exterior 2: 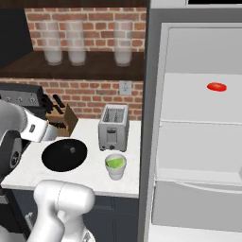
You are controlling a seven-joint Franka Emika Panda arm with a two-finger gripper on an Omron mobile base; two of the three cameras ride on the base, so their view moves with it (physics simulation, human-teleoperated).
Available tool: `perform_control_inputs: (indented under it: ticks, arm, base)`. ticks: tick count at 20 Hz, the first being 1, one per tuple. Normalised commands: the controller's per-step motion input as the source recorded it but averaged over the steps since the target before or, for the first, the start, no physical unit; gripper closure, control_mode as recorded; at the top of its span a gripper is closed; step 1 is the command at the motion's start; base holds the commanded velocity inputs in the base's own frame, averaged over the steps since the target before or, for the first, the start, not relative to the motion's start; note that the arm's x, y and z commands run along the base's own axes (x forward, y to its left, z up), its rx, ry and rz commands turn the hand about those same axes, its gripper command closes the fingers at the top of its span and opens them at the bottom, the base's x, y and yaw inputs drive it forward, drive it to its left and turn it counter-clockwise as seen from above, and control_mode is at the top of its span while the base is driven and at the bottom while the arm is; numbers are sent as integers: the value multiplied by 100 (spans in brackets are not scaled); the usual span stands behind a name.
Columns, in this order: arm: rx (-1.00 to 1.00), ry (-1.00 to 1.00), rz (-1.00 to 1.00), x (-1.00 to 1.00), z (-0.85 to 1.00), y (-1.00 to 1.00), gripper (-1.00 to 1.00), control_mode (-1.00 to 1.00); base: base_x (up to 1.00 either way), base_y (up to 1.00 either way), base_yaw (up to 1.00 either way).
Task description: Grab a lemon wedge from the fridge and one ice cube from the ice bowl, and put them in the glass of lemonade.
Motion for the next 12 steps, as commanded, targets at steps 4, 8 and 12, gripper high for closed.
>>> perform_control_inputs:
  ticks: [4,8,12]
  arm:
    - [0,-10,26,13,30,-24,-100,-100]
    - [0,2,3,25,10,-2,-100,-100]
    - [0,12,-6,27,3,0,-100,-100]
  base:
    - [0,0,0]
    - [0,0,0]
    - [0,0,0]
